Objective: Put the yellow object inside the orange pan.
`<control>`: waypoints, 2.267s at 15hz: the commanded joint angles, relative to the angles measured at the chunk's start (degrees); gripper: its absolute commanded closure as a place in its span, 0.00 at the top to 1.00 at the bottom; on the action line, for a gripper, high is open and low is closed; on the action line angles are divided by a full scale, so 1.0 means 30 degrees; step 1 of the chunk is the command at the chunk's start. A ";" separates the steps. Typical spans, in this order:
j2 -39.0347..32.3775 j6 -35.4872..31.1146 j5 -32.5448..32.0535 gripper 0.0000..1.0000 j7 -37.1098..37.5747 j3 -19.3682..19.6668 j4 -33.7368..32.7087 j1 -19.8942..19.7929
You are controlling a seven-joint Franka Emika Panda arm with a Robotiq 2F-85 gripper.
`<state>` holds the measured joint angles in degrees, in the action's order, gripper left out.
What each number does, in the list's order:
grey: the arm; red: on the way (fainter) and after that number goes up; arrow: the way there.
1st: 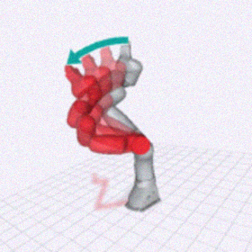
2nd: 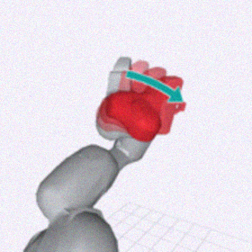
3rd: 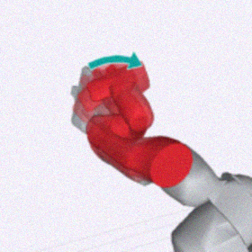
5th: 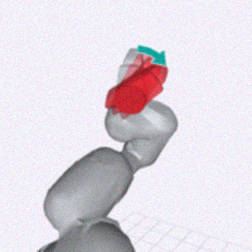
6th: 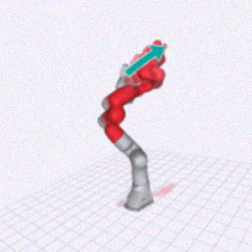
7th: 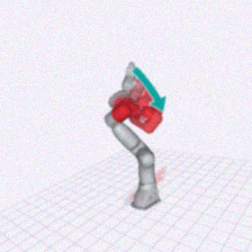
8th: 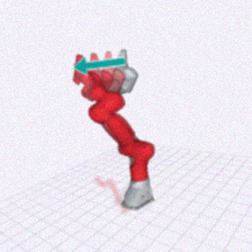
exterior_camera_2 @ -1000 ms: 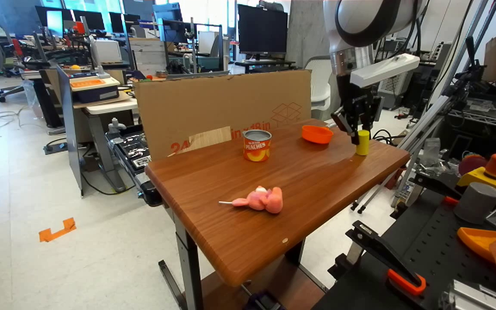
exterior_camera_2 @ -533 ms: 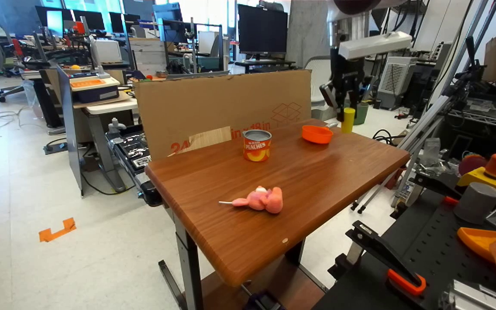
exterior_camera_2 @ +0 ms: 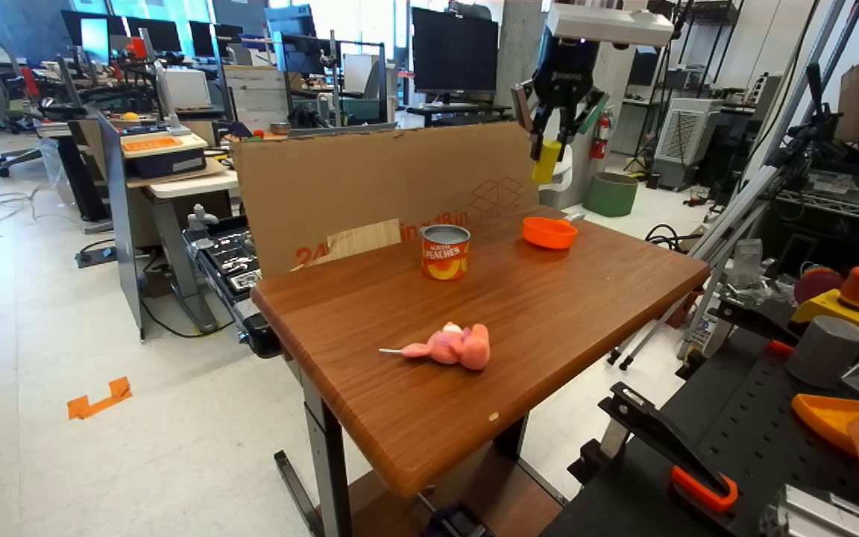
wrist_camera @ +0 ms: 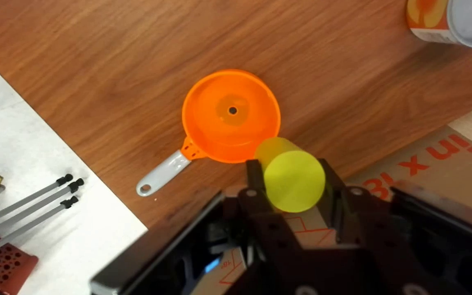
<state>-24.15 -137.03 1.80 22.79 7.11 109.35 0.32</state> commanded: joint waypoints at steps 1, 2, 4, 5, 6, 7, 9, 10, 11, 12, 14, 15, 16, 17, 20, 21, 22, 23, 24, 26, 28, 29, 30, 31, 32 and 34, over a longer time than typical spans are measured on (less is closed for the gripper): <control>-0.1277 -0.0015 0.0807 0.17 -0.0057 -0.0201 -0.0934 -0.0397; -0.1533 0.0395 0.0978 0.17 -0.0102 -0.0227 -0.1047 -0.0467; -0.1974 0.0943 0.0962 0.17 -0.0053 -0.0166 -0.1066 -0.0457; -0.2150 0.1111 0.0933 0.17 0.0007 -0.0132 -0.1061 -0.0432; -0.2386 0.1065 0.0958 0.17 -0.0025 -0.0136 -0.1109 -0.0446; -0.2600 0.1107 0.0979 0.17 -0.0008 -0.0125 -0.1210 -0.0452; -0.3057 0.0892 0.0937 0.17 0.0154 -0.0037 -0.1401 -0.0395; -0.3224 0.0802 0.0891 0.17 0.0218 -0.0003 -0.1477 -0.0356; -0.3359 0.0804 0.0909 0.17 0.0226 -0.0005 -0.1572 -0.0358; -0.3491 0.0822 0.0948 0.17 0.0237 -0.0016 -0.1704 -0.0369; -0.3791 0.0949 0.1124 0.17 0.0188 -0.0093 -0.1987 -0.0461; -0.3977 0.1294 0.1351 0.17 0.0183 -0.0176 -0.2205 -0.0571; -0.4162 0.1545 0.1476 0.17 0.0254 -0.0178 -0.2415 -0.0607; -0.4319 0.1810 0.1543 0.17 0.0314 -0.0152 -0.2597 -0.0612; -0.4653 0.2146 0.1736 0.17 0.0378 -0.0134 -0.3054 -0.0668; -0.4786 0.2377 0.1771 0.17 0.0451 -0.0123 -0.3227 -0.0686; -0.4886 0.2589 0.1797 0.67 0.0536 -0.0099 -0.3386 -0.0684; -0.4961 0.2811 0.1795 0.68 0.0554 -0.0077 -0.3519 -0.0672; -0.4923 0.2874 0.1767 0.73 0.0467 -0.0091 -0.3518 -0.0664; -0.4540 0.2847 0.1742 0.85 0.0184 -0.0176 -0.3279 -0.0653; -0.3780 0.2268 0.1651 0.98 -0.0062 -0.0243 -0.2668 -0.0542; -0.3225 0.1860 0.1376 0.99 -0.0135 -0.0180 -0.2212 -0.0335; -0.2398 0.1446 0.1176 1.00 -0.0255 -0.0160 -0.1548 -0.0127; -0.1736 0.1435 0.1126 1.00 -0.0323 -0.0181 -0.1137 -0.0013; -0.0887 0.1476 0.1133 1.00 -0.0276 -0.0198 -0.0565 0.0127; -0.2304 0.1848 0.1269 1.00 -0.0038 -0.0177 -0.2007 -0.0021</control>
<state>-30.94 -131.60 5.76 22.59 6.80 103.49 0.51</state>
